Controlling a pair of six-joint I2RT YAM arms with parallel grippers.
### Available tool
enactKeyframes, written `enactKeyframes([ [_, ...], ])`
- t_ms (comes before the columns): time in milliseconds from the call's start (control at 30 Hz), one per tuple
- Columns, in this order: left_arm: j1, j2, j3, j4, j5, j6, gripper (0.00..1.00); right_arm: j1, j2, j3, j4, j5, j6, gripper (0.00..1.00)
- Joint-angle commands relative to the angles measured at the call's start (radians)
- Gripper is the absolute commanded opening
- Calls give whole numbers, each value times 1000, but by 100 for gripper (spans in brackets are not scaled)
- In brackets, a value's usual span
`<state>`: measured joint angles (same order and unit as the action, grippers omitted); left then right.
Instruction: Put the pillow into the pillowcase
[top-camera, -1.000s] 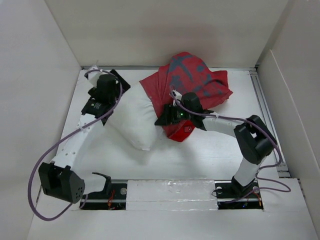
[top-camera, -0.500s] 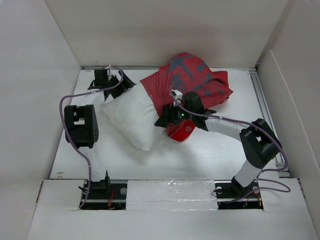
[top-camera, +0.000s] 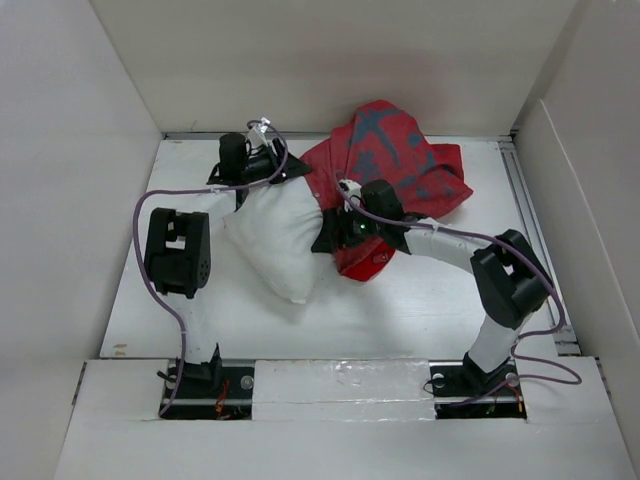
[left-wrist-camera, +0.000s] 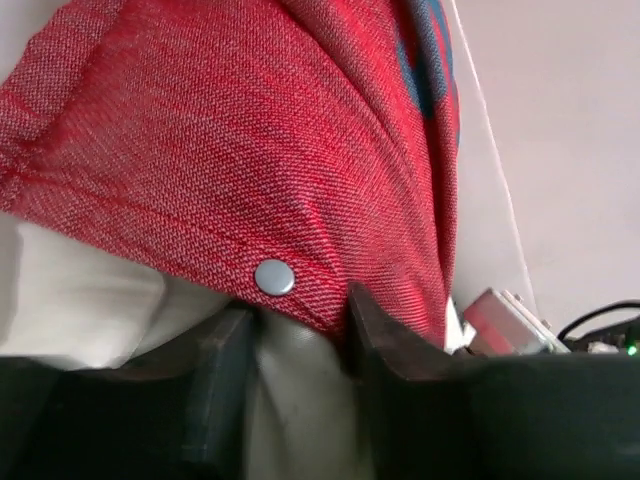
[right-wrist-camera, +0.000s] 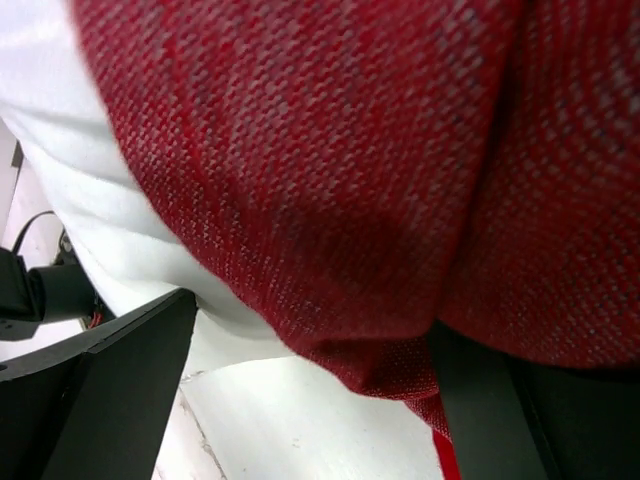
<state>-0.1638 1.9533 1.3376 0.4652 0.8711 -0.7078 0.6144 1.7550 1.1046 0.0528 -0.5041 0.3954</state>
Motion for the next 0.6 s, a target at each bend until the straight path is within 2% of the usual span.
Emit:
enactKeyframes([
  [0, -48, -69, -80, 22, 95, -7, 41, -28, -20, 67, 21, 76, -36, 100],
  [33, -48, -89, -100, 23, 95, 4, 55, -37, -32, 67, 9, 85, -36, 100],
  [67, -34, -112, -139, 23, 77, 19, 82, -47, -32, 77, -2, 85, -36, 100],
  [133, -16, -200, -167, 23, 30, 28, 100, -47, -32, 87, -2, 108, -36, 100],
  [200, -5, -253, -167, -35, -38, 65, 100, -56, -22, 98, -14, 127, -36, 100],
  [300, -5, -371, -158, -157, -284, 90, 100, -76, 17, 119, -14, 145, -18, 100],
  [333, -5, -396, -158, -157, -285, 90, 100, -76, 17, 120, -14, 145, -18, 100],
  [367, -5, -422, -175, -187, -413, 90, 100, -85, 17, 120, -14, 145, -18, 100],
  [400, -5, -445, -198, -204, -472, 90, 100, -99, 17, 120, -14, 135, -18, 100],
  [467, 4, -499, -231, -217, -552, 102, 100, -111, 17, 110, -14, 116, -18, 100],
  [567, 4, -510, -297, -203, -561, 111, 100, -122, 8, 110, -1, 67, -18, 100],
])
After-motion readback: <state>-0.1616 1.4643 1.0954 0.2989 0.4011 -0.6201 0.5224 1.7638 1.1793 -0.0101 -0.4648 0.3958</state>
